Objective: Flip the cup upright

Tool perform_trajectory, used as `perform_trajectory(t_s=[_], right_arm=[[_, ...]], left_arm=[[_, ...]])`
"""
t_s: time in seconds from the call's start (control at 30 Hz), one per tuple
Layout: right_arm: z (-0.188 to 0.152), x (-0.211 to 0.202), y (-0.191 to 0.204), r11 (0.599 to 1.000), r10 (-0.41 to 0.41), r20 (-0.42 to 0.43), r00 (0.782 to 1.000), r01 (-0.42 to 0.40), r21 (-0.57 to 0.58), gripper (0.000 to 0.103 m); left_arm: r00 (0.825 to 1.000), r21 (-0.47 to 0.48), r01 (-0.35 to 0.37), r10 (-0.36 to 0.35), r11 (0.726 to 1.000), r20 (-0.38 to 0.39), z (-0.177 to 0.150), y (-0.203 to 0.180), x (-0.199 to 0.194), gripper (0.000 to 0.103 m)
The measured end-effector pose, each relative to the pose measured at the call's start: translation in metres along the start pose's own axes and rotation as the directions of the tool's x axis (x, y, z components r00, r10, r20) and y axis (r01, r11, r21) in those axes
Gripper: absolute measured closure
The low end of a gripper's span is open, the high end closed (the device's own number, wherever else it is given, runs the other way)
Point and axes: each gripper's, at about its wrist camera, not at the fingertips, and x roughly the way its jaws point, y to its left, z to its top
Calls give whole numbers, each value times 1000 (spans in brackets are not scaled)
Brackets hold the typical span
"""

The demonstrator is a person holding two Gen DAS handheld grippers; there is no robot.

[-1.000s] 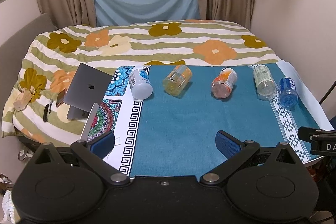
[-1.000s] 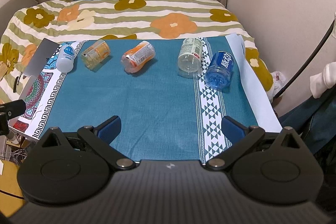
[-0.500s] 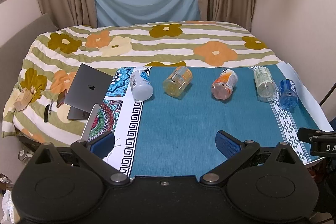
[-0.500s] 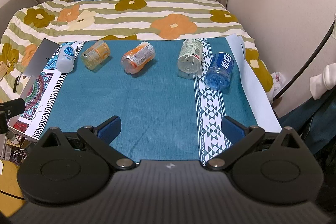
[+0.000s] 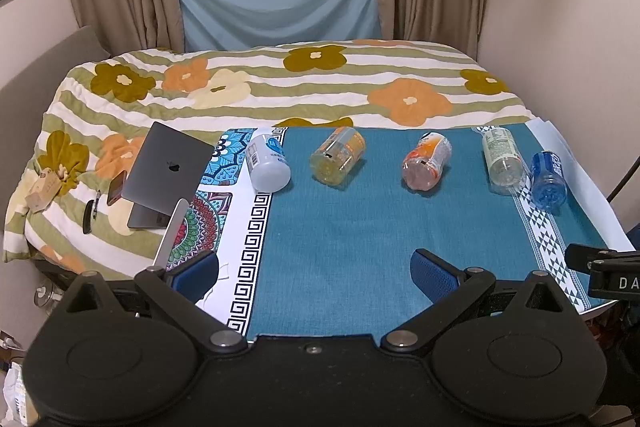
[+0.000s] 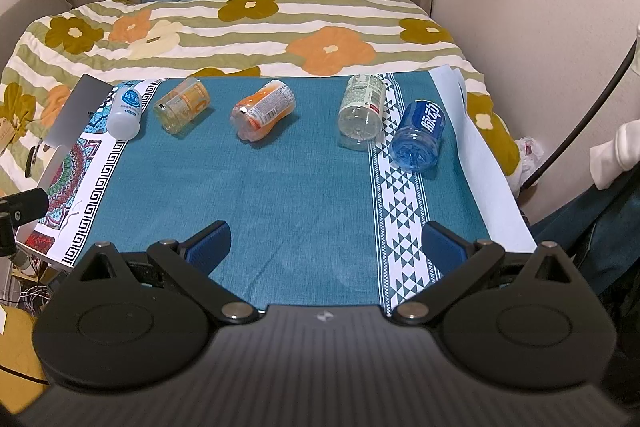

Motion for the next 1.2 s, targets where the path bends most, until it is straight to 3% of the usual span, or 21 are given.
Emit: perform_trajectory(t_s=[0.63, 0.9, 1.2], right_arm=[[8, 4, -6, 1000, 17, -23, 1000, -17, 7, 0], [11, 15, -28, 999, 13, -31, 999, -12, 44, 0], [14, 41, -61, 1000, 10, -80, 997, -8, 19, 0]], left_arm=[[1000, 10, 4, -4, 1000, -16, 5, -5, 2, 0], [999, 45, 38, -36, 998, -31, 26, -37, 16, 0], [994, 141, 79, -68, 987, -84, 71, -103, 58, 0]])
